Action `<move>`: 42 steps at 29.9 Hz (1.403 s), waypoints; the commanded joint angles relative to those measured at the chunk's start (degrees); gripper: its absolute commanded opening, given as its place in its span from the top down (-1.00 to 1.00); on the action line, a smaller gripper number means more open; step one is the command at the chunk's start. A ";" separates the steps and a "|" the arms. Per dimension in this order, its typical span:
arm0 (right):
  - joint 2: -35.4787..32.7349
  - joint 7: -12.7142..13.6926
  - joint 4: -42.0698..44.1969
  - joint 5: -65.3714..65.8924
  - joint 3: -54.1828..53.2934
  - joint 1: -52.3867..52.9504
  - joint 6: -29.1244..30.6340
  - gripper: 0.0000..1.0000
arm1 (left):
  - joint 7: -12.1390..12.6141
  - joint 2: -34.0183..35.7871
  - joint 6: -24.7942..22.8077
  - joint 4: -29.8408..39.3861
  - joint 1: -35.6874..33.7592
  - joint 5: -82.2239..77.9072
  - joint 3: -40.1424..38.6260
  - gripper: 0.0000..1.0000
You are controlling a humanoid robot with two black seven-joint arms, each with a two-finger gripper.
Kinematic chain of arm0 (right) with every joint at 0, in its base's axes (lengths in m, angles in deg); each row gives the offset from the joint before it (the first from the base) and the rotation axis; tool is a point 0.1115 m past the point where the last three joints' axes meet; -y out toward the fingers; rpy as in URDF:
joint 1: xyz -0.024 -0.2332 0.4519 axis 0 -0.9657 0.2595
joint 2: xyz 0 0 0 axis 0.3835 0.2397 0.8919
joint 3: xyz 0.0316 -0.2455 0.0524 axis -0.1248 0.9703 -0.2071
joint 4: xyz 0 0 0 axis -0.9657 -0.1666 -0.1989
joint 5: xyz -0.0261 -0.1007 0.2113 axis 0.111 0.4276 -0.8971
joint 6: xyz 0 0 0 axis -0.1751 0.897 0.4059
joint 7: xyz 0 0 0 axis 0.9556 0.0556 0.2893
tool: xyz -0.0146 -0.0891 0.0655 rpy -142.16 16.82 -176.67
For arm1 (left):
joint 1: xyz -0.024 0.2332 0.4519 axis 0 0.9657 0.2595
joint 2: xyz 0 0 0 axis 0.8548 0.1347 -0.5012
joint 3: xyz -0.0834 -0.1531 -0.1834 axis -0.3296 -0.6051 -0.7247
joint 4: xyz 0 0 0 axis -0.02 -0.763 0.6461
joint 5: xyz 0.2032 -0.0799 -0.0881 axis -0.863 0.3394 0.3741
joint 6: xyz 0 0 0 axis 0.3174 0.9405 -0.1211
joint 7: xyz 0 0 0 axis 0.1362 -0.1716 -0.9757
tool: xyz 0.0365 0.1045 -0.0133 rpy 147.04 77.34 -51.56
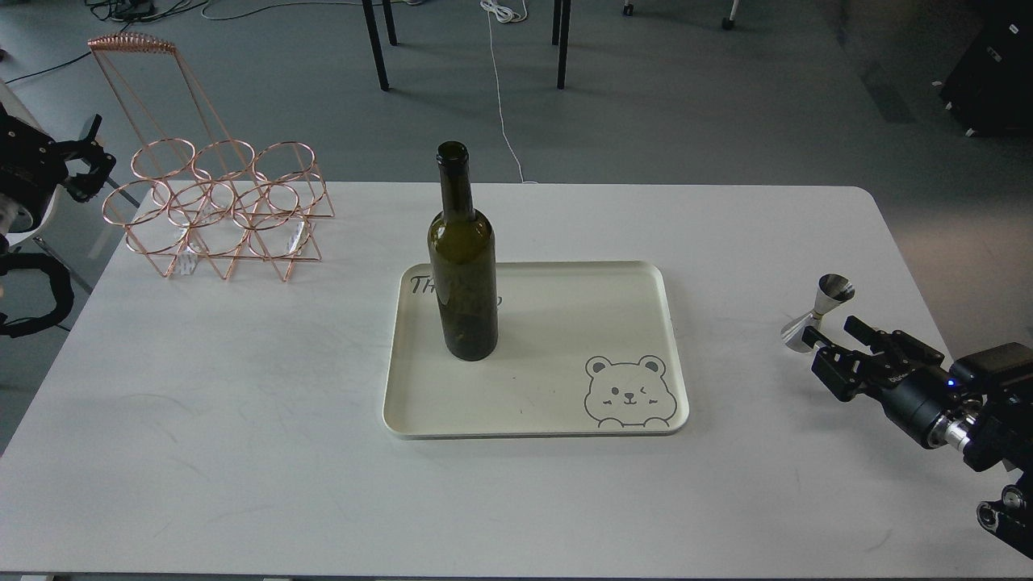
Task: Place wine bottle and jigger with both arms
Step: 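Lift the jigger with the right gripper and set it on the table beside the tray, then withdraw the right gripper and reach the left gripper toward the wine bottle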
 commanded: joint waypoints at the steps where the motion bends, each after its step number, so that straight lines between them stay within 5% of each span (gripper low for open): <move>1: -3.68 0.03 -3.03 -0.17 -0.23 -0.84 0.00 -0.65 | 0.00 0.08 0.00 -0.06 -0.09 0.00 0.00 -0.98; 11: -16.87 -1.38 -14.11 -13.07 -1.10 0.30 0.00 -0.90 | 0.09 0.43 0.00 0.03 -0.09 0.00 0.00 -0.98; 18: -18.55 -2.17 -14.91 -25.99 -0.93 11.54 0.00 -0.94 | 0.18 2.54 0.00 0.73 -0.09 -2.37 0.00 -0.98; 21: -18.11 -2.08 -14.21 -32.14 -1.11 16.73 0.00 -0.94 | 0.18 4.38 0.00 2.39 -0.09 -3.77 0.00 -0.98; 29: -11.89 -1.73 -9.30 -51.30 -1.19 26.40 11.20 -0.94 | 0.27 10.01 0.00 11.96 0.79 -11.85 1.40 -0.98; 42: -3.00 -1.73 3.53 -79.50 -6.20 26.94 24.55 -0.98 | 0.09 24.24 0.00 34.98 1.14 -28.98 2.37 -0.98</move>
